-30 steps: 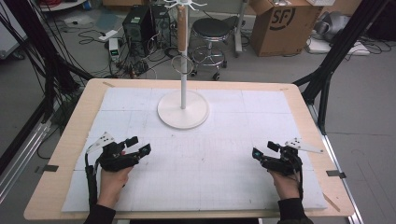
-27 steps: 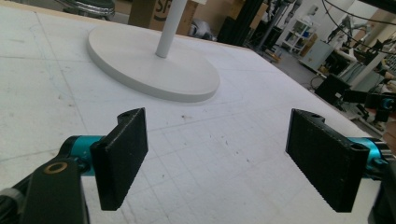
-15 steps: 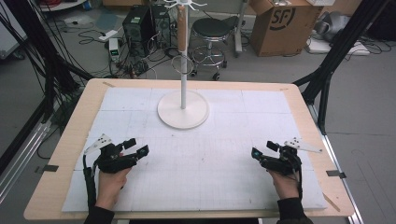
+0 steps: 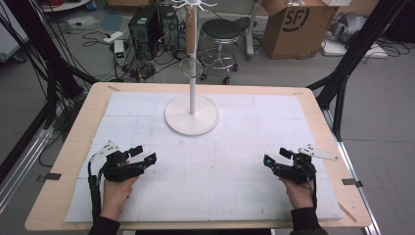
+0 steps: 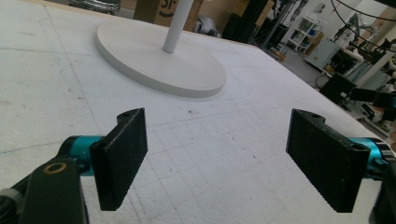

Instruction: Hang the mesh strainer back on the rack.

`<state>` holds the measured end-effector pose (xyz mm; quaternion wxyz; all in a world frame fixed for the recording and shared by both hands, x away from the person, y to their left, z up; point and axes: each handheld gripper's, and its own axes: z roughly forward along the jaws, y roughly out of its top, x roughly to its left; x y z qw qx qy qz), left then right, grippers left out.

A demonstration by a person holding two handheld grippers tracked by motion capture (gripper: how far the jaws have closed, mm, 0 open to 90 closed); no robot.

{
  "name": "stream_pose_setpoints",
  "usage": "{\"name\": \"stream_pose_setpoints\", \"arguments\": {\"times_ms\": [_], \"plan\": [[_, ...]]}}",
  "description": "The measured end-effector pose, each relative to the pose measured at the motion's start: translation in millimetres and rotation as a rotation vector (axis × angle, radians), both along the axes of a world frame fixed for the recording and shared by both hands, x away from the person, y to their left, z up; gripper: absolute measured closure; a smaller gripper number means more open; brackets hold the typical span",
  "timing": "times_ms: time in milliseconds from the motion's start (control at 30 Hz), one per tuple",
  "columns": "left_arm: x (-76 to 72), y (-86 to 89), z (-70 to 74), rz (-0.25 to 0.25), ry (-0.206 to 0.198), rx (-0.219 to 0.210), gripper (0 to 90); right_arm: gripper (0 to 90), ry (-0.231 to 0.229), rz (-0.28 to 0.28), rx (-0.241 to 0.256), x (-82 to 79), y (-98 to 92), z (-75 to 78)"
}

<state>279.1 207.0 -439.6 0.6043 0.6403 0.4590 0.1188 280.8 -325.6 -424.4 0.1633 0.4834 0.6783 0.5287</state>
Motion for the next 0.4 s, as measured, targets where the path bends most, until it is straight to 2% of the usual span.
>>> {"name": "stream_pose_setpoints", "arguments": {"times_ms": [400], "plan": [[0.1, -1.7, -0.5, -0.004, 0.004, 0.017, 21.2, 14.7, 0.0, 0.002, 0.0, 0.1, -0.2, 0.0]]}}
